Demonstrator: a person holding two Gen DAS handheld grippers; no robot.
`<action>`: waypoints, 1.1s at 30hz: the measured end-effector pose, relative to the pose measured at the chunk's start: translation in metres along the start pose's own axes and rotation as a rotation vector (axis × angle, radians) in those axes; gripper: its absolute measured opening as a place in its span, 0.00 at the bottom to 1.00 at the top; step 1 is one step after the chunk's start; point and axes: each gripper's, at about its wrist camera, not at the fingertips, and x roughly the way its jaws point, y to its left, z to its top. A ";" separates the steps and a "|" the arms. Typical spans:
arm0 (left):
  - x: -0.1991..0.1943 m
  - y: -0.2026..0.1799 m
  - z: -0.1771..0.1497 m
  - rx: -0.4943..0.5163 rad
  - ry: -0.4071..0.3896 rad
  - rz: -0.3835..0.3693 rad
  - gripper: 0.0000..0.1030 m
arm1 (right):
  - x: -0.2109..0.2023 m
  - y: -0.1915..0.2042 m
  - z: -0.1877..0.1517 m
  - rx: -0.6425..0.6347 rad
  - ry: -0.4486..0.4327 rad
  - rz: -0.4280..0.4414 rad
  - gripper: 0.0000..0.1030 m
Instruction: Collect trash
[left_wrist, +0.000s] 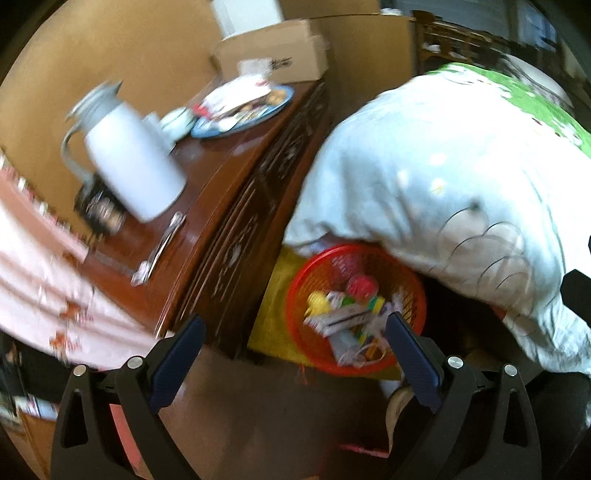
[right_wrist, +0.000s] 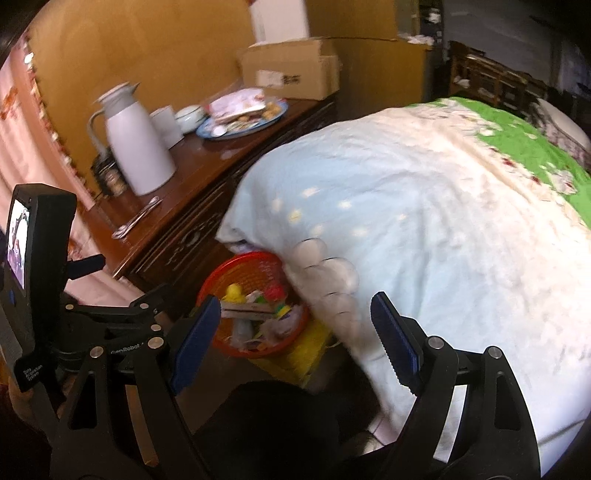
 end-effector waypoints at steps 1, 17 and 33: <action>0.001 -0.011 0.009 0.021 -0.013 -0.009 0.94 | -0.002 -0.012 0.001 0.021 -0.008 -0.013 0.79; 0.091 -0.279 0.221 0.338 -0.223 -0.226 0.95 | -0.062 -0.355 -0.049 0.435 -0.080 -0.729 0.78; 0.134 -0.266 0.262 0.204 -0.155 -0.416 0.96 | -0.048 -0.434 -0.072 0.668 -0.022 -0.692 0.94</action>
